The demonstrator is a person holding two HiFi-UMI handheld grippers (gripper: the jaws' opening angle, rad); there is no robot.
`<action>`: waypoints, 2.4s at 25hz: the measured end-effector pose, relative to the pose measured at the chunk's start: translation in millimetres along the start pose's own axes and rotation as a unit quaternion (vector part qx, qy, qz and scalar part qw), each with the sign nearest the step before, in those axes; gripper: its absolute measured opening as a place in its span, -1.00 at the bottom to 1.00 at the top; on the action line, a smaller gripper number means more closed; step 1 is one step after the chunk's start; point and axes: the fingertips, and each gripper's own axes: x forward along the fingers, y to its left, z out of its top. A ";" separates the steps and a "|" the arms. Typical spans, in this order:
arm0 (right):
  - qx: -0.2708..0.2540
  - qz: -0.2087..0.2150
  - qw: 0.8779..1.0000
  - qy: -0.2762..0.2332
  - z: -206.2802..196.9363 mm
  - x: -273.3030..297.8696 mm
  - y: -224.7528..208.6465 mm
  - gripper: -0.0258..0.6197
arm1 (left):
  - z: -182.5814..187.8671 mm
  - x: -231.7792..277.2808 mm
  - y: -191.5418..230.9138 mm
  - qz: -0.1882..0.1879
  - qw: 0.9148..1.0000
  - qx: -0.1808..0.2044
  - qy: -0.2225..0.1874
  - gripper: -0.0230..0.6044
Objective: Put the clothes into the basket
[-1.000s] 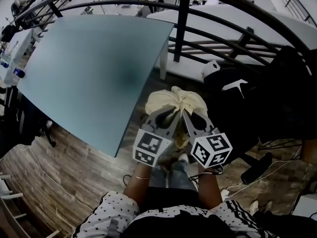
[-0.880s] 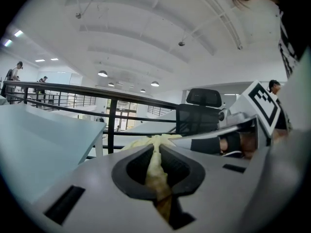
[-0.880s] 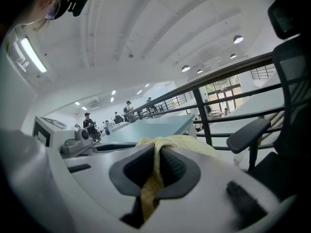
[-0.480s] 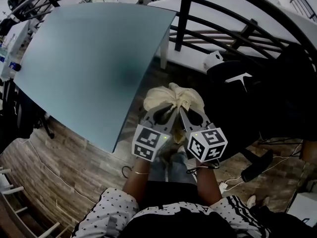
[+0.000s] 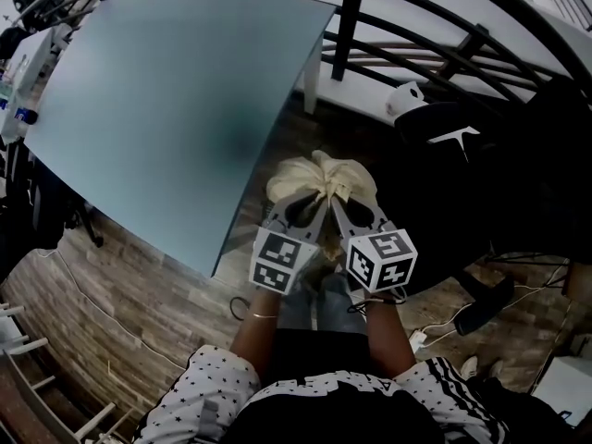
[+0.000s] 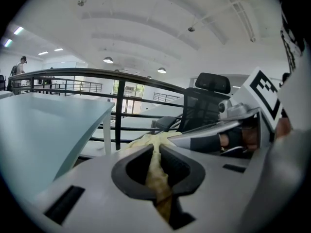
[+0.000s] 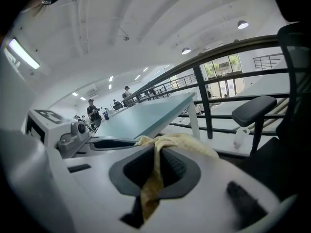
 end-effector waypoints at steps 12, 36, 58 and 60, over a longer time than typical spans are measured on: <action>-0.027 0.005 0.999 0.047 -21.4 19.9 7.9 -0.80 | -26.3 -3.1 14.3 0.003 0.998 0.018 0.058 -0.79; -0.257 -0.035 0.935 0.242 -85.8 22.4 10.1 -0.79 | -48.6 -19.3 26.8 0.056 0.989 0.061 0.119 -0.72; -0.211 -0.035 0.972 0.094 -6.1 0.3 30.0 -0.80 | 6.2 -37.6 11.7 0.053 0.997 0.047 0.033 -0.78; -0.195 -0.030 0.977 0.082 1.2 -1.7 31.1 -0.80 | 14.4 -37.9 9.9 0.053 0.997 0.052 0.028 -0.79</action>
